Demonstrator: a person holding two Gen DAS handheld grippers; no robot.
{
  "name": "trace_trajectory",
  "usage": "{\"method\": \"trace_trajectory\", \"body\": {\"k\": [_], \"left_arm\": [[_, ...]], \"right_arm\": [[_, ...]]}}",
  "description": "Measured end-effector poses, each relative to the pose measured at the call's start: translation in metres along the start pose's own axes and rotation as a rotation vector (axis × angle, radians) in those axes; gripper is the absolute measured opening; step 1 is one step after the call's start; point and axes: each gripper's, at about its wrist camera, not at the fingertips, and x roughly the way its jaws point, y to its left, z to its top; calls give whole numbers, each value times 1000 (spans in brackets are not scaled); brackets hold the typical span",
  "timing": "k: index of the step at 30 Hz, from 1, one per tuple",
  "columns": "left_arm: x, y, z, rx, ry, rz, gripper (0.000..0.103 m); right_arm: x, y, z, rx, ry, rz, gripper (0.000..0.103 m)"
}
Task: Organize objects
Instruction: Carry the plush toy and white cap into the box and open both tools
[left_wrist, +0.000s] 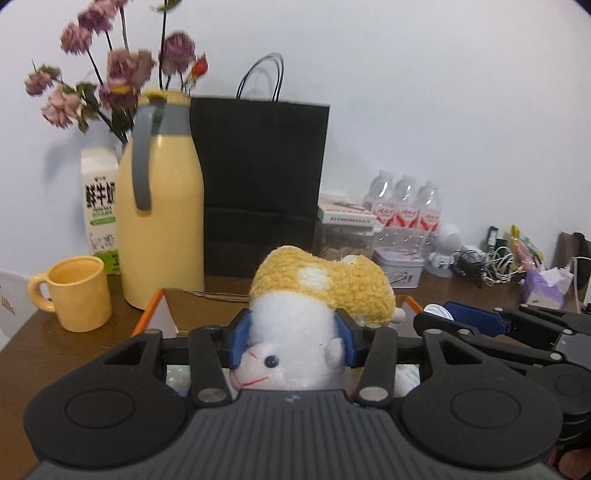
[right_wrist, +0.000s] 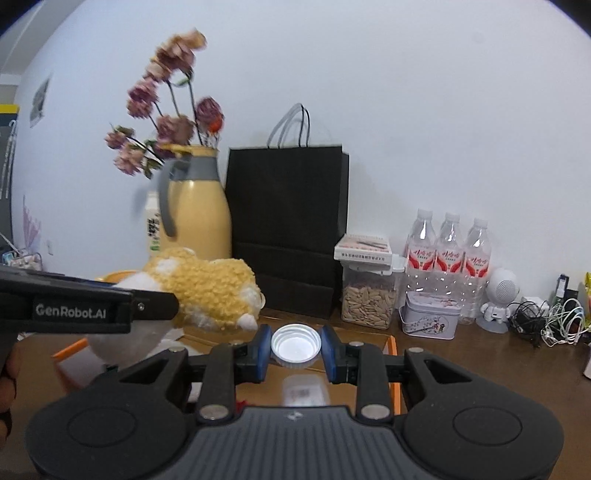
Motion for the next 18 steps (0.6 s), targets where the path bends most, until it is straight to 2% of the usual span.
{"method": "trace_trajectory", "body": {"k": [9,15,16,17,18], "left_arm": [[67,-5,-1,-21,122,45,49],[78,-3,-7,-21,143,38,53],[77,-2,-7,-23,137,43,55],[75,0,-6,-28,127,48,67],[73,1,-5,-35,113,51,78]], "right_arm": [[74,-25,-3,42,118,-29,27],[80,-38,-6,93,136,-15,28],[81,-39,-6,101,139,-12,28],[80,-39,-5,105,138,-8,31],[79,-40,-5,106,138,-6,41]]}}
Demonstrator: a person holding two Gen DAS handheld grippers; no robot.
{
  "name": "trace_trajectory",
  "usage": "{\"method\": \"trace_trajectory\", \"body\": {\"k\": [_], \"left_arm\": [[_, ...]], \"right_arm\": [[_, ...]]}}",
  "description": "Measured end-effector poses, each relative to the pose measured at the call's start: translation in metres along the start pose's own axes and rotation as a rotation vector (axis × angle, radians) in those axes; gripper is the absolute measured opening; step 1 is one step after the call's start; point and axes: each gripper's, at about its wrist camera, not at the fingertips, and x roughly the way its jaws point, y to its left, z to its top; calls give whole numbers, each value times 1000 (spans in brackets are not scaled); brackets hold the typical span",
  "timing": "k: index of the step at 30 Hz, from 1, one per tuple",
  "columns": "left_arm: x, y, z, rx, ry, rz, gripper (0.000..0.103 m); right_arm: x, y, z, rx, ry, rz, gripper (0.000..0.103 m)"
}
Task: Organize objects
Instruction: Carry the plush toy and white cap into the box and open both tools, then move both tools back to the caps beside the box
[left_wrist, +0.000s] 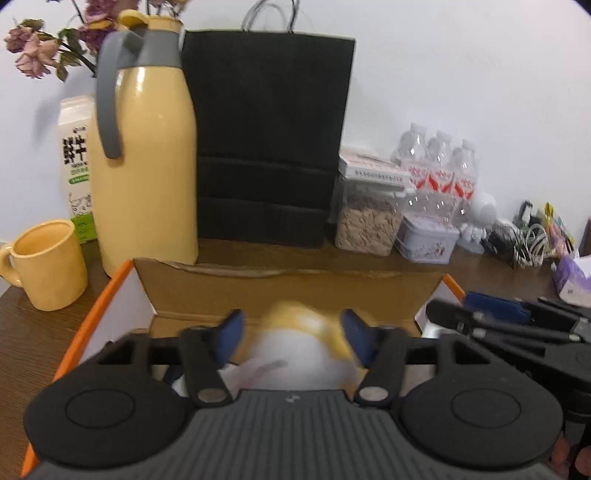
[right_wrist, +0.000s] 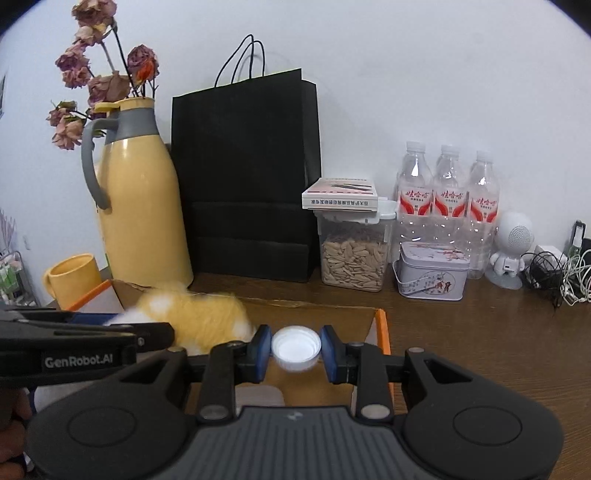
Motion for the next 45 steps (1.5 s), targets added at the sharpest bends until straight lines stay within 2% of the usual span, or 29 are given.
{"method": "trace_trajectory", "body": {"k": [1,4,5,7,10,15,20,24,34,39,45], "left_arm": [[-3,2,1,-4,-14,5,83],[-8,6,4,-16,-36,35,103],[-10,8,4,-24,-44,43,103],[-10,11,6,-34,-43,49,103],[-10,14,6,-38,-35,58,103],[-8,18,6,-44,-22,70,103],[-14,20,7,-26,-32,82,103],[-28,25,9,-27,-63,80,103],[-89,64,-23,7,-53,17,103],[-112,94,-46,30,-8,7,103],[-125,127,-73,25,81,34,103]], "right_arm": [[-1,0,0,1,-1,0,55],[-3,2,1,-2,-9,-5,66],[-3,2,1,0,-7,-9,68],[-4,1,2,5,-5,-6,80],[-4,2,2,-1,-4,-7,88],[-5,5,2,-9,0,-8,96],[-8,1,3,13,-7,0,103],[-19,1,5,18,-24,7,103],[-87,20,-7,-16,-115,-1,103],[-104,37,-38,-15,-45,-16,103],[-117,58,-80,-28,107,-6,103]]}}
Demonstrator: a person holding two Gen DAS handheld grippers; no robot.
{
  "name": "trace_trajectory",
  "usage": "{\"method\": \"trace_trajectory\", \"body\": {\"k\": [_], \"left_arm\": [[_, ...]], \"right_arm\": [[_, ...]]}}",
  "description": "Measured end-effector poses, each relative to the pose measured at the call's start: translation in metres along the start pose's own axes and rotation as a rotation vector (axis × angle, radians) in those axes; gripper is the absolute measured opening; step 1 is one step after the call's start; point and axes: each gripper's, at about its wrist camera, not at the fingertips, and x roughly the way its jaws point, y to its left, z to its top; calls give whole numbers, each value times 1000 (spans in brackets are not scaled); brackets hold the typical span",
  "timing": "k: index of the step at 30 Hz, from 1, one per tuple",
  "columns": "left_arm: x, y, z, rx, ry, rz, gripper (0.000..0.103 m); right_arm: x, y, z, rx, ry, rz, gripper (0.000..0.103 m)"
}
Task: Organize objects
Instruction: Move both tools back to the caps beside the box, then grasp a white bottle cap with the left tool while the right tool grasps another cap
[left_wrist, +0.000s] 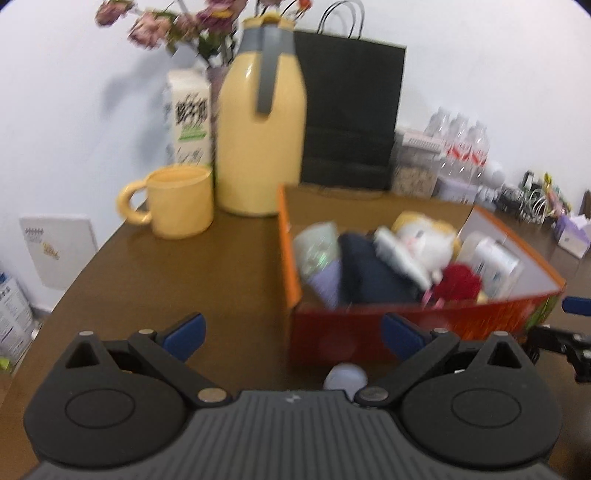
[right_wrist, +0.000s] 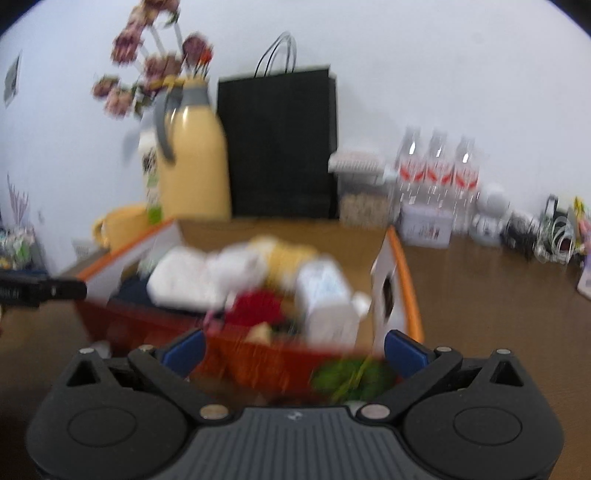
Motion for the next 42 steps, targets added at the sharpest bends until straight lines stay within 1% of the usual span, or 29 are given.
{"method": "trace_trajectory", "body": {"k": [5,8,9,11,14,16,17,19,20,22,23,25,27,30,33,41,42], "left_arm": [[-10,12,-23,-15,37,5,103],[-18,12,-34,-22,52,0,103],[-21,12,-38,-23,56,1,103],[-25,10,-43,-26,59,1,103],[-31,6,-47,-28,58,-1,103],[-35,4,-49,-31,55,1,103],[-36,3,-50,-33,54,2,103],[-38,2,-52,-42,53,6,103],[-39,1,-53,-46,52,7,103],[-42,0,-55,-53,49,10,103],[-43,-1,-55,-54,47,14,103],[-43,-2,-56,-62,46,21,103],[-42,-4,-56,-67,47,23,103],[-39,-9,-55,-67,49,21,103],[-32,-15,-53,-60,57,21,103],[-5,-29,-46,-44,73,45,103],[-1,-30,-44,-39,75,52,101]], "right_arm": [[-1,24,-25,-22,105,48,103],[-2,40,-37,-48,136,77,103],[-3,45,-39,-53,136,86,101],[-5,52,-43,-62,145,119,95],[-6,60,-47,-92,145,132,78],[-4,63,-45,-109,146,135,55],[-3,65,-44,-120,140,140,52],[-1,69,-42,-139,139,162,42],[-1,71,-42,-149,136,177,40],[0,75,-41,-168,133,204,27],[0,77,-41,-179,132,218,23],[-1,79,-42,-196,128,240,10],[-1,80,-42,-214,118,238,6],[-3,73,-42,-189,104,252,4],[-7,63,-40,-154,69,245,4],[-16,25,-36,-75,-41,149,4],[-17,22,-36,-69,-49,138,4]]}}
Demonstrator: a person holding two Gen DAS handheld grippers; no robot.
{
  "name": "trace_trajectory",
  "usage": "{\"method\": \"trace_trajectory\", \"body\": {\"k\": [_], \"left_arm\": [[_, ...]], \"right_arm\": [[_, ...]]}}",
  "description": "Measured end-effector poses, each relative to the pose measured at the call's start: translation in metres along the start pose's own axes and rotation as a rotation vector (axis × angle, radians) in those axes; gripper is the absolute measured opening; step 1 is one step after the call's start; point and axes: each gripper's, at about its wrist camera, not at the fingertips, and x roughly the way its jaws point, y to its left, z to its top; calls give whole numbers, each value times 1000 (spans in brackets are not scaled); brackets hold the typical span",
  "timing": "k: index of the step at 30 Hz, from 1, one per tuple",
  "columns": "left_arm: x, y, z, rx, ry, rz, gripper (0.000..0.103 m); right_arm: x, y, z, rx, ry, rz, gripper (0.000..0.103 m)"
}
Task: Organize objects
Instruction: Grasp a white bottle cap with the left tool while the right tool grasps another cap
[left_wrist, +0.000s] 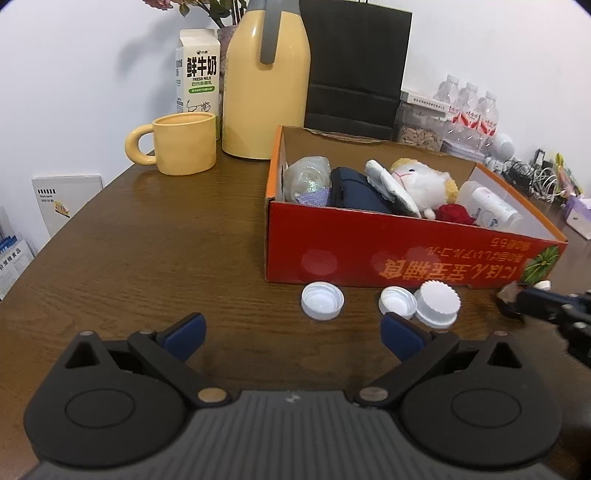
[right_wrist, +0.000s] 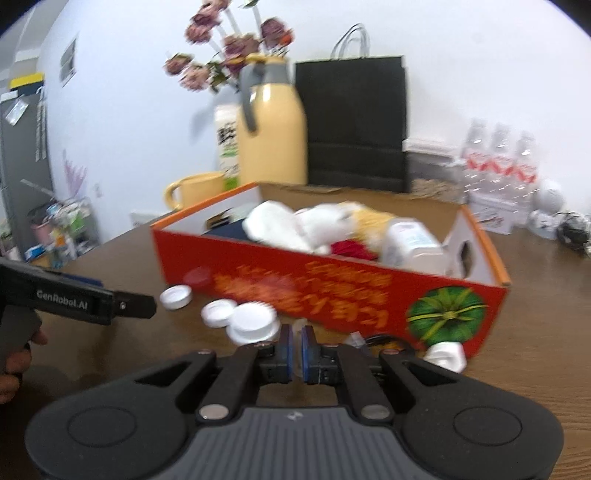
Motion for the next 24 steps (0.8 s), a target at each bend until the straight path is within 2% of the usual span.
{"method": "trace_trajectory", "body": {"k": [5,8,10,12,24], "left_arm": [[15,-7,7,11,5,19,77],[22,-11,10,11,6,15,69],[26,-15,10,17,8,11,54],[28,-17,9,26,-4,16,29],[18,-21,6,37,-64,17,29]], "right_arm": [[0,-7,-2,10,-22,-14,4],[2,-5,-4,2,-22,-7,4],[2,-4,-4,-4,-25,-2,4],[2,-4,-4,-2,-28,1,4],[0,-3,-5,3,-40,1,4]]}}
